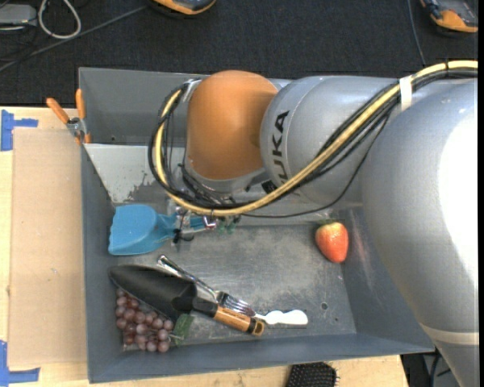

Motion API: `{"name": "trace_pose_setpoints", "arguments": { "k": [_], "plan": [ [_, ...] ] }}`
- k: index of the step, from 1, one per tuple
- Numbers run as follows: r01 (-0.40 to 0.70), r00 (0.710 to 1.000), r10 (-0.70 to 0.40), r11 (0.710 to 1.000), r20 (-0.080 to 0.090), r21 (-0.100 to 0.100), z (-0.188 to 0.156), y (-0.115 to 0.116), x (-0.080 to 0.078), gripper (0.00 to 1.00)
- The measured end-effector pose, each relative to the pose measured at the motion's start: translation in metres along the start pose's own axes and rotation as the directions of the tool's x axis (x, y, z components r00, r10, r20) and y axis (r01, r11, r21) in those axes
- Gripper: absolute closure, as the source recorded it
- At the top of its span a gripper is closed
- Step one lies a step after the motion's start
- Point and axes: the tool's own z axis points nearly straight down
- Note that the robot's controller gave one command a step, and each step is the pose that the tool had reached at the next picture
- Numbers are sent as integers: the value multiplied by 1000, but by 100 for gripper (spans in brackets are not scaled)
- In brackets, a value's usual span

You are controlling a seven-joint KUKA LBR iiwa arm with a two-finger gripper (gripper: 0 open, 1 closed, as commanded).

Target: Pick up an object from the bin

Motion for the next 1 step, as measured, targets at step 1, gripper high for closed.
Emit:
{"name": "trace_pose_setpoints", "arguments": {
  "k": [1],
  "plan": [
    [2,1000,-2,1000,1,1,-39,-1,4,100]
  ]
}}
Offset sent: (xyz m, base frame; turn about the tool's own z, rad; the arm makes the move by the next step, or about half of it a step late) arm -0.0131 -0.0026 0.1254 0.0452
